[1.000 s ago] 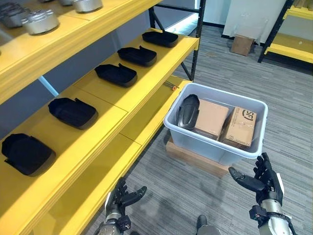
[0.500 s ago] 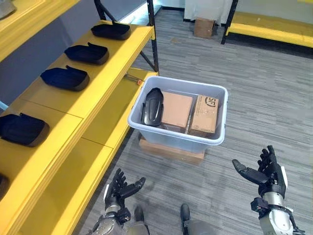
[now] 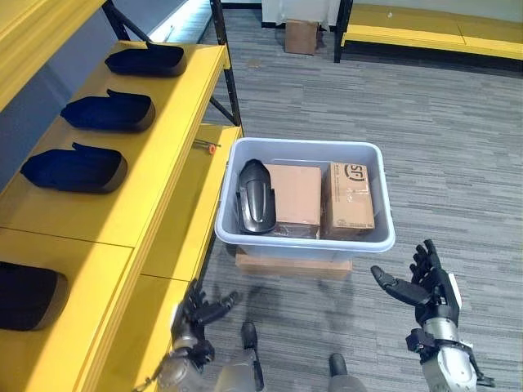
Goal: Move parts from the plastic box to the shelf.
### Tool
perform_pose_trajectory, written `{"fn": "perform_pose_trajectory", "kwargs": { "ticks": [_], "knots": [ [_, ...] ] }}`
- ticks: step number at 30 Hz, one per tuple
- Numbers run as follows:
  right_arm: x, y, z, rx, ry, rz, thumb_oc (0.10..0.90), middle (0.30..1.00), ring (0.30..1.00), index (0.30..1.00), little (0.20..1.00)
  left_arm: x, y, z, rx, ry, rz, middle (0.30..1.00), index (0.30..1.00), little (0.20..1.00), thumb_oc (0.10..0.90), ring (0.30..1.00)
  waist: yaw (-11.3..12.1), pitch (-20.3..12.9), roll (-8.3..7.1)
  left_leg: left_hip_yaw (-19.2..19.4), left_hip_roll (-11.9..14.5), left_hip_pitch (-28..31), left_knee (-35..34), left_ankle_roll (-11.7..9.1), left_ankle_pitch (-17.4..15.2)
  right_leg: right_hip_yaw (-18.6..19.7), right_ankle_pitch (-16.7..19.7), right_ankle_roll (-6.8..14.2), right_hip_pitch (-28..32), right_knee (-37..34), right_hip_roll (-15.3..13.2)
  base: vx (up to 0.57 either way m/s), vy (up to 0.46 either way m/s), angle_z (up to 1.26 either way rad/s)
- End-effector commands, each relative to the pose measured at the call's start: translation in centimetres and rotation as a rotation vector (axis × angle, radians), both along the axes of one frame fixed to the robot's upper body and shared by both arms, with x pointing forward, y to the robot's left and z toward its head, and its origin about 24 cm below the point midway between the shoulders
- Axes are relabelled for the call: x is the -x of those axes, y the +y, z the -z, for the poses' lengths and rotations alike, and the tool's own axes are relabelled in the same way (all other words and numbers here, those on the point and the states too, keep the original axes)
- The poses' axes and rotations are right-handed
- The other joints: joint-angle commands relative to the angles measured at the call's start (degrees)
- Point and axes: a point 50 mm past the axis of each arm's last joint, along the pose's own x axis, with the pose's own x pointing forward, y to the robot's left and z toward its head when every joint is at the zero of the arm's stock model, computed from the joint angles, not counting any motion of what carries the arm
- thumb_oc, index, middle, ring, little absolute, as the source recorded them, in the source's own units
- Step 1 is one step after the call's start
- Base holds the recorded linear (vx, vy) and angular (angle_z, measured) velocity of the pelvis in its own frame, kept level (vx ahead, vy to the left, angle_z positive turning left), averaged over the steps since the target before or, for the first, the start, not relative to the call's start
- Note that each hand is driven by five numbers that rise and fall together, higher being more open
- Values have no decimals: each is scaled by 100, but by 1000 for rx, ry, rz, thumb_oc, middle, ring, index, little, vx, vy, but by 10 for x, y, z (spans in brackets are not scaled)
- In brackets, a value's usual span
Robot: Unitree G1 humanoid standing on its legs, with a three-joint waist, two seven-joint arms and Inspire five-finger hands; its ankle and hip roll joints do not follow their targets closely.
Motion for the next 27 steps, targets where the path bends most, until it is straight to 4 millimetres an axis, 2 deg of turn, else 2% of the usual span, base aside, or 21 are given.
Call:
{"fn": "perform_pose_trajectory", "kwargs": {
  "ticks": [1, 5, 7, 9, 10, 13, 14, 15, 16, 17, 18, 19, 20, 21, 22, 27],
  "knots": [
    [-18, -16, -54, 120, -255, 9, 900, 1000, 1000, 1000, 1000, 1, 8, -26, -18, -148, -45, 1000, 1000, 1000, 900, 1000, 32, -478, -33, -332, 531, -624, 408, -278, 148, -211, -574, 67, 98, 502, 280, 185, 245, -22],
    [-21, -12, -55, 111, -263, 7, 900, 1000, 1000, 1000, 1000, -1, 10, -27, -33, -144, -49, 1000, 1000, 1000, 900, 1000, 14, -509, -44, -272, 369, -631, 415, -137, -10, -271, -292, 191, -128, 889, 167, 130, 174, -6],
    [-21, -10, -54, 98, -267, 4, 900, 1000, 1000, 1000, 1000, -3, 11, -28, -52, -140, -36, 1000, 1000, 1000, 900, 1000, -30, -481, -16, -277, 214, -535, 323, -12, -90, -249, 51, 201, -423, 1476, 169, 98, 184, 11],
    [-23, -7, -57, 106, -277, -11, 900, 1000, 1000, 1000, 1000, -7, 12, -30, -81, -140, -16, 1000, 1000, 1000, 900, 1000, -139, -373, 71, -272, 120, -393, 187, 95, -112, -222, 383, 172, -833, 2276, 330, 75, 238, 12],
    [-23, -6, -59, 111, -284, -17, 900, 1000, 1000, 1000, 1000, -7, 12, -32, -89, -145, -8, 1000, 1000, 1000, 900, 1000, -175, -298, 138, -257, 102, -323, 142, 136, -135, -300, 391, 145, -1012, 2561, 383, 70, 249, 15],
    [-23, -2, -58, 110, -285, -18, 900, 1000, 1000, 1000, 1000, -10, 13, -35, -113, -149, 11, 1000, 1000, 1000, 900, 1000, -185, -174, 252, -122, 26, 12, -119, 245, -218, -793, 445, 50, -1277, 2997, 173, 123, 192, 9],
    [-23, -2, -58, 104, -285, -19, 900, 1000, 1000, 1000, 1000, -10, 14, -36, -116, -151, 7, 1000, 1000, 1000, 900, 1000, -175, -171, 240, -83, 5, 135, -187, 203, -311, -954, 285, 71, -1323, 2812, 26, 135, 72, -13],
    [-24, -1, -58, 102, -289, -23, 900, 1000, 1000, 1000, 1000, -11, 17, -38, -122, -160, 3, 1000, 1000, 1000, 900, 1000, -172, -123, 240, 5, 65, 202, -254, 182, -262, -1174, 205, 17, -1391, 2389, -53, 127, 2, -27],
    [-25, 0, -58, 100, -288, -27, 900, 1000, 1000, 1000, 1000, -11, 17, -38, -119, -163, 2, 1000, 1000, 1000, 900, 1000, -166, -108, 234, 11, 94, 207, -250, 164, -266, -1228, 237, 31, -1387, 2158, -97, 67, -79, -41],
    [-27, 2, -59, 88, -295, -33, 900, 1000, 1000, 1000, 1000, -12, 18, -40, -117, -173, -11, 1000, 1000, 1000, 900, 1000, -135, -67, 204, 84, 172, 239, -227, 91, -336, -1399, 328, 94, -1411, 1561, -296, 155, -187, -49],
    [-29, 2, -60, 98, -298, -37, 900, 1000, 1000, 1000, 1000, -11, 20, -40, -114, -170, -28, 1000, 1000, 1000, 900, 1000, -121, -49, 144, 84, 264, 309, -211, -43, -450, -1486, 634, 279, -1404, 884, -529, 101, -190, -41],
    [-29, 3, -61, 102, -299, -42, 900, 1000, 1000, 1000, 1000, -10, 21, -39, -113, -168, -32, 1000, 1000, 1000, 900, 1000, -120, -21, 92, 137, 262, 276, -180, -34, -382, -1570, 910, 305, -1366, 638, -603, 127, -198, -20],
    [-26, 2, -61, 109, -293, -53, 900, 1000, 1000, 1000, 1000, -6, 22, -36, -116, -156, -33, 1000, 1000, 1000, 900, 1000, -122, -21, -30, 157, 218, 353, -171, -85, -399, -1582, 1004, 390, -1192, 485, -630, 24, -85, 6],
    [-26, 2, -61, 109, -292, -53, 900, 1000, 1000, 1000, 1000, -6, 22, -36, -116, -155, -33, 1000, 1000, 1000, 900, 1000, -126, -18, -32, 153, 215, 359, -173, -84, -398, -1587, 1004, 391, -1182, 480, -632, 99, -131, 25],
    [-25, -1, -61, 124, -289, -47, 900, 1000, 1000, 1000, 1000, -6, 19, -36, -112, -158, -19, 1000, 1000, 1000, 900, 1000, -120, -85, -153, 162, 190, 326, -169, -138, -356, -1575, 1090, 446, -1122, 409, -628, 43, -74, 32],
    [-26, -10, -67, 173, -294, -34, 900, 1000, 1000, 1000, 1000, -1, 14, -30, -77, -144, -10, 1000, 1000, 1000, 900, 1000, -107, -150, -165, 75, 392, 257, -121, -301, -298, -1727, 934, 414, -1002, 320, -490, 77, -177, 11]
  ]
}}
